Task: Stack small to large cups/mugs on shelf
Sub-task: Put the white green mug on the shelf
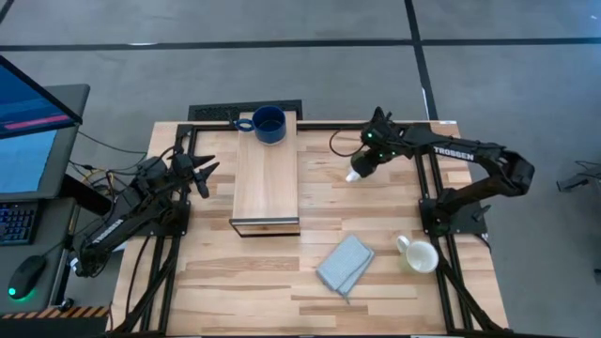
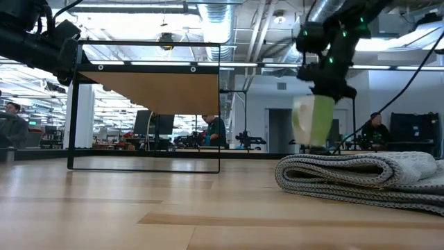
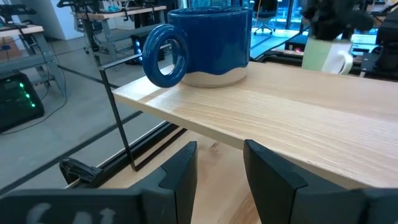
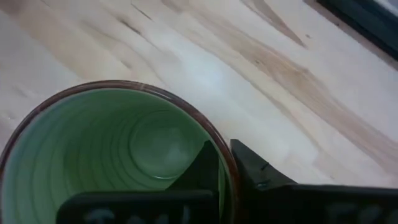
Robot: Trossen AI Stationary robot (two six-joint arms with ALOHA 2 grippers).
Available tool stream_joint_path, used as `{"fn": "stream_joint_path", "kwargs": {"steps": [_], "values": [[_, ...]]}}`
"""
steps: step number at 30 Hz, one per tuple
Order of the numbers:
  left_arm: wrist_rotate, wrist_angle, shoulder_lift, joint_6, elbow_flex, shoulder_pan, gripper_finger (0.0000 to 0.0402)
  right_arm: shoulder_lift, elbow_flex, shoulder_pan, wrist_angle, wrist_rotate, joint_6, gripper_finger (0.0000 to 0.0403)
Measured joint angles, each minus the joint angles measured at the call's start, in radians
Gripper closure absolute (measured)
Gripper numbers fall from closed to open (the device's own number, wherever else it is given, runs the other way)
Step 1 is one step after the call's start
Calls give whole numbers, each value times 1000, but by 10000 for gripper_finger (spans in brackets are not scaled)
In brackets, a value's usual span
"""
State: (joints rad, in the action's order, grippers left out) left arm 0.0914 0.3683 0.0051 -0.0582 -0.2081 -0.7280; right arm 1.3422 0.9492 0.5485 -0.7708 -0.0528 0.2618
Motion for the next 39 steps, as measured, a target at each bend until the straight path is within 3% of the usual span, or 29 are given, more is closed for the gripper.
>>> {"fn": "stream_joint_path", "kwargs": {"steps": [8, 14, 25, 31, 39], "values": [[0, 0, 0, 1, 0, 0, 278, 0, 221, -91, -127, 2, 58, 373], [-1, 0, 0, 18, 0, 0, 278, -1, 305, -164, -175, 2, 194, 373], [-2, 1, 0, 18, 0, 0, 278, 2, 319, -420, -238, -1, 462, 373], [9, 4, 0, 23, 0, 0, 278, 25, 320, -548, -243, -59, 595, 373], [18, 4, 1, 43, 0, 1, 278, 153, 322, -667, -186, -52, 693, 373]]}}
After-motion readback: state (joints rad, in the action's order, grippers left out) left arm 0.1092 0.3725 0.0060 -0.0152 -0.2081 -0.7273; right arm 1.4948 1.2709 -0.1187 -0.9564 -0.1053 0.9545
